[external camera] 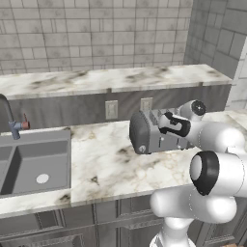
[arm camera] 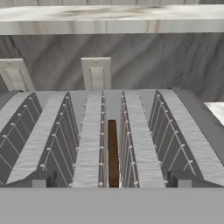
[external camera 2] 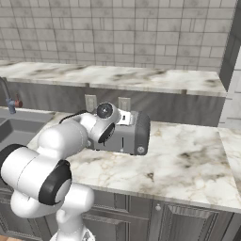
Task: Start the toaster. Once the lever pops up, take the bread to the plate on the dining counter.
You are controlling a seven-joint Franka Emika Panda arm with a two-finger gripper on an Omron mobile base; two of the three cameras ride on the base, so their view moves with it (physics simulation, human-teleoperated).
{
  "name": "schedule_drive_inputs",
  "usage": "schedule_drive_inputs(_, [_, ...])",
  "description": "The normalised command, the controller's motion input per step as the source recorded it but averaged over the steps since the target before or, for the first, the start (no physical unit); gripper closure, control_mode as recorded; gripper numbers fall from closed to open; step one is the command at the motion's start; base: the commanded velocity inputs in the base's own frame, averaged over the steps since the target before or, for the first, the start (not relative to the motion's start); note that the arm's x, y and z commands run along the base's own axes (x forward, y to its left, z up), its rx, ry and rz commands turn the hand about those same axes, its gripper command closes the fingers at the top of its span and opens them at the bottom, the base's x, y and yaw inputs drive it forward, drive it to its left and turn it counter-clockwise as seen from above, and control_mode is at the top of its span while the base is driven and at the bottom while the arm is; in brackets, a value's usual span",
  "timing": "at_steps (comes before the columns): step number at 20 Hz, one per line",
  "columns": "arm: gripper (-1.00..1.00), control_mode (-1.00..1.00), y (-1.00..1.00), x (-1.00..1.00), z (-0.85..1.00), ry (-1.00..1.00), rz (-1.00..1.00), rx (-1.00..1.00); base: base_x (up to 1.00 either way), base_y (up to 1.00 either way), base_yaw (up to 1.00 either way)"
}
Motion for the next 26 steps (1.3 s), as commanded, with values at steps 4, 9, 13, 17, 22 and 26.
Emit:
schedule_drive_inputs(4, [-1.0, -1.0, 0.0, 0.0, 0.0, 0.0, 0.0, 0.0, 0.0, 0.0, 0.0])
schedule_drive_inputs(9, [-1.0, -1.0, 0.0, 0.0, 0.0, 0.0, 0.0, 0.0, 0.0, 0.0, 0.0])
schedule_drive_inputs(13, [-1.0, -1.0, 0.0, 0.0, 0.0, 0.0, 0.0, 0.0, 0.0, 0.0, 0.0])
schedule_drive_inputs(17, [-1.0, -1.0, 0.0, 0.0, 0.0, 0.0, 0.0, 0.0, 0.0, 0.0, 0.0])
schedule_drive_inputs(22, [-1.0, -1.0, 0.0, 0.0, 0.0, 0.0, 0.0, 0.0, 0.0, 0.0, 0.0])
schedule_drive_inputs(26, [-1.0, -1.0, 0.0, 0.0, 0.0, 0.0, 0.0, 0.0, 0.0, 0.0, 0.0])
